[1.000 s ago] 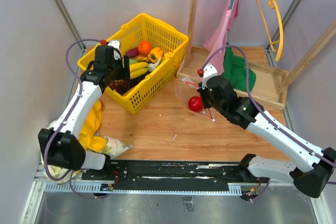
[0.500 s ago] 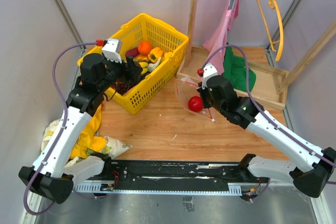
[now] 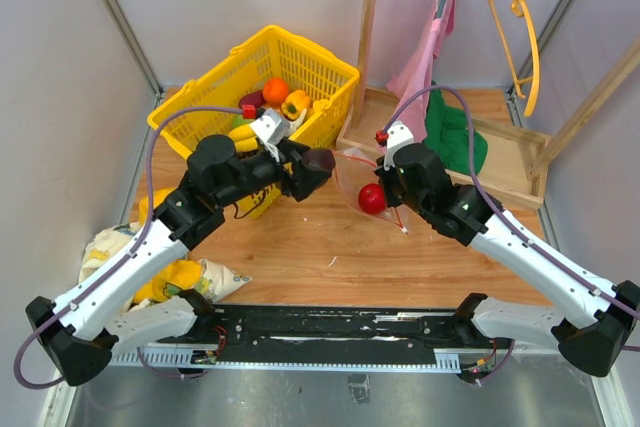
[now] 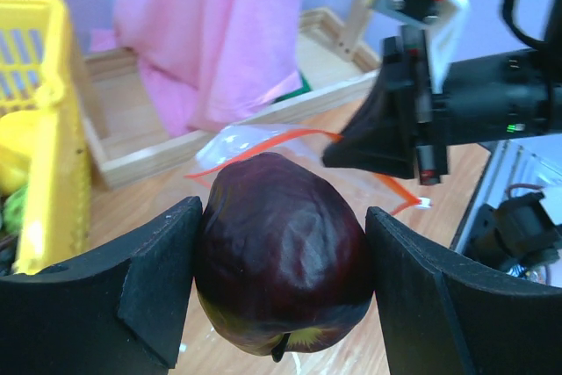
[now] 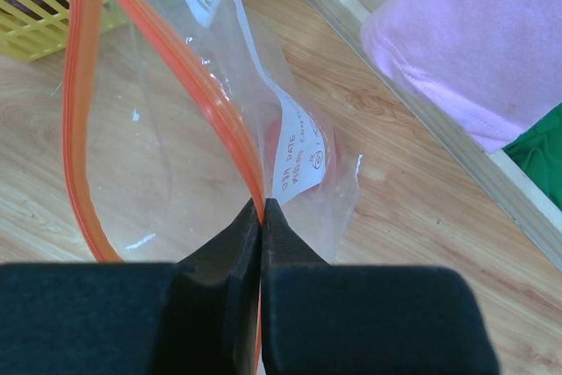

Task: Place the food in the zip-top bag and seal the zipper
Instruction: Place the fake fruit in the zipper food storage bag.

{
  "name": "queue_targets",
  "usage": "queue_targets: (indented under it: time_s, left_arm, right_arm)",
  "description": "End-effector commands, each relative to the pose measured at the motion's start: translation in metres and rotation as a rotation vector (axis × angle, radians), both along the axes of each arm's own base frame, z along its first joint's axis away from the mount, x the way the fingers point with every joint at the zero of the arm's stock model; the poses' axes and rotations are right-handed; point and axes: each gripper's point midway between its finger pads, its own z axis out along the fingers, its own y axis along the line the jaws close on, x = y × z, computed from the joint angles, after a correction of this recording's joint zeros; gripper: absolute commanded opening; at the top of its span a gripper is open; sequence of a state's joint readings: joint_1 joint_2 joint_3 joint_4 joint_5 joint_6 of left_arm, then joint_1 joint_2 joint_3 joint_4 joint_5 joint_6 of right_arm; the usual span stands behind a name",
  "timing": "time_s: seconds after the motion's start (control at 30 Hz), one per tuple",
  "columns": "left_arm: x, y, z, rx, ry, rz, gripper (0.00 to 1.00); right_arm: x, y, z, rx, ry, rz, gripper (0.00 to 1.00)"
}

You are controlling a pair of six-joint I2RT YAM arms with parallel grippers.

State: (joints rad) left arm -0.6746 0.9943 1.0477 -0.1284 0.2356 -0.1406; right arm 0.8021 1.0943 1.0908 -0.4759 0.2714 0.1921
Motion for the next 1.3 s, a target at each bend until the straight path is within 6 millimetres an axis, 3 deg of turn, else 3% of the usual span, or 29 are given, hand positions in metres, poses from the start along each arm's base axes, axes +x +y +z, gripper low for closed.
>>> queue_targets:
  time_s: [0.0, 0.3, 0.77, 0.97, 1.27]
  left_arm:
    - [-0.012, -0.026, 0.021, -0.067, -0.116, -0.071, 0.55]
    - [-0.020, -0.069, -0.007, 0.024, -0.175, -0.158, 0.54]
    - [-0.020, -0.086, -0.066, 0.168, -0.049, -0.213, 0.55]
    - [-0.005, -0.089, -0.089, 0.251, 0.015, -0.142, 0.56]
    - [0.018, -0.088, -0.079, 0.150, 0.075, 0.035, 0.66]
  right_arm:
    - [0.003, 0.002, 0.018, 0.065, -0.021, -0.010, 0.01]
    - [-0.001, 0.010, 0.022, 0.099, -0.014, 0.029, 0.01]
    - [-0.004, 0.014, 0.025, 0.122, -0.014, 0.051, 0.01]
    - [-0.006, 0.017, 0.026, 0.137, -0.009, 0.069, 0.01]
    - [-0.009, 0.025, 0.022, 0.152, 0.014, 0.102, 0.01]
